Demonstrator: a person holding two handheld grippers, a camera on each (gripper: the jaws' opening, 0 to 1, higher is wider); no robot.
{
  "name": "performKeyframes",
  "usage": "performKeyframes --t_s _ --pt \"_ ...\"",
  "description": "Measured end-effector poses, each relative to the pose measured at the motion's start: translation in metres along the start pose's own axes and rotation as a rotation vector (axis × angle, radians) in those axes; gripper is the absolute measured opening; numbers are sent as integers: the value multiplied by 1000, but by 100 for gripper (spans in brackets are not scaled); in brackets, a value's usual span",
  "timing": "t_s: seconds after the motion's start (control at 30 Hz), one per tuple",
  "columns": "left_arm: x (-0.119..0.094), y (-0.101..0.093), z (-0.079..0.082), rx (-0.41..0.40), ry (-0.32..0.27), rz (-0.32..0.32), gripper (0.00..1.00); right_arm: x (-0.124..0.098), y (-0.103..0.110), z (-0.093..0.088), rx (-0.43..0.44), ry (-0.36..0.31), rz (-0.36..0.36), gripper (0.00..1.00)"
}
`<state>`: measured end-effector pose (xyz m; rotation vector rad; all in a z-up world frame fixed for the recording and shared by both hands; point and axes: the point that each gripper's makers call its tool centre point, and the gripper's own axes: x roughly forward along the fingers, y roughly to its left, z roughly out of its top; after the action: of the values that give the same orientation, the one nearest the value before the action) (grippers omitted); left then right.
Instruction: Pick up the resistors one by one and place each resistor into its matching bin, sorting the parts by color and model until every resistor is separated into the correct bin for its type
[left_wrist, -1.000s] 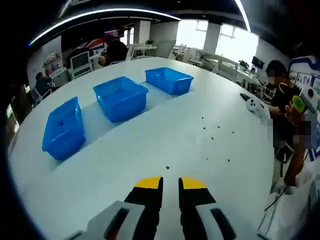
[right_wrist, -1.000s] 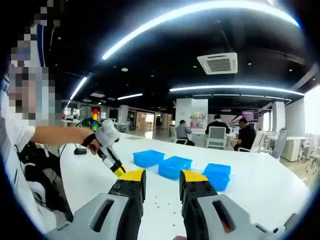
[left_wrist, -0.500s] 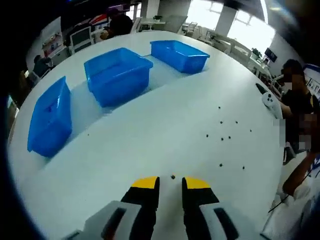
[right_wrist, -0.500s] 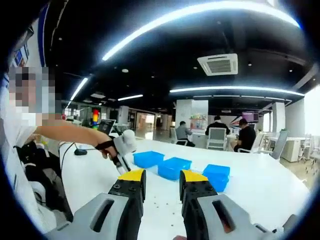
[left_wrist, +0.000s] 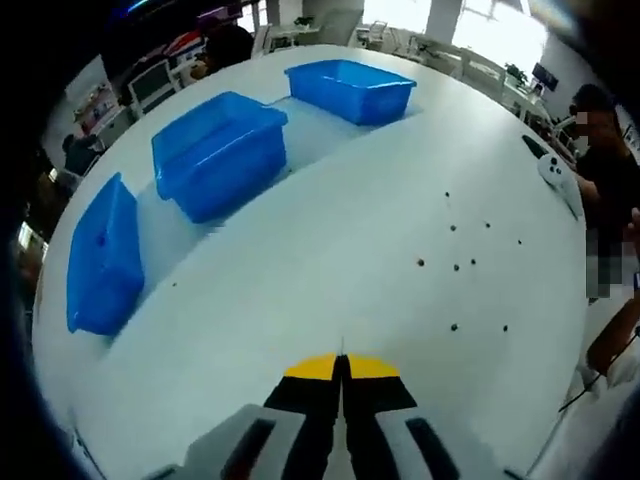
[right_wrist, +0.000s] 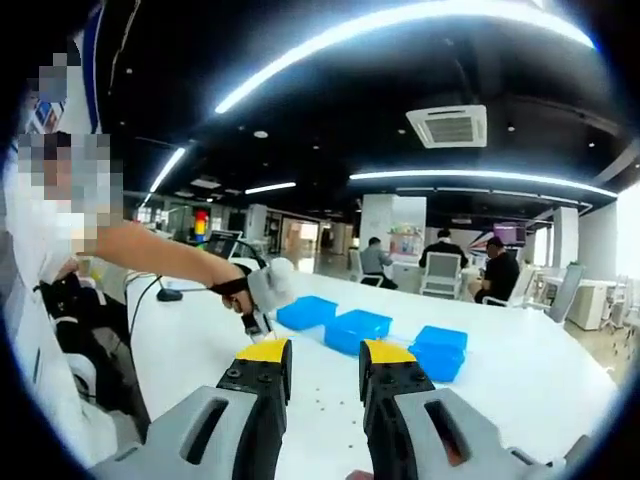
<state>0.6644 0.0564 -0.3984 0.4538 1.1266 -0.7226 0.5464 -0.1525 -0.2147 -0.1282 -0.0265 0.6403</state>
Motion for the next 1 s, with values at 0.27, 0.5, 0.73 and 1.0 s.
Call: performKeyframes --t_s 0.27,0.5,0.73,1.0 --pt "6 -10 38 0 -67 -49 3 -1 -5 -2 1 1 -7 29" --pt "-42 -16 61 8 -274 -89 4 2 5 -8 2 21 49 32" --pt "-85 -30 58 51 -552 -92 4 5 21 -6 53 7 133 36" --pt "-134 -23 28 -58 -867 -71 4 3 28 -10 50 23 157 36"
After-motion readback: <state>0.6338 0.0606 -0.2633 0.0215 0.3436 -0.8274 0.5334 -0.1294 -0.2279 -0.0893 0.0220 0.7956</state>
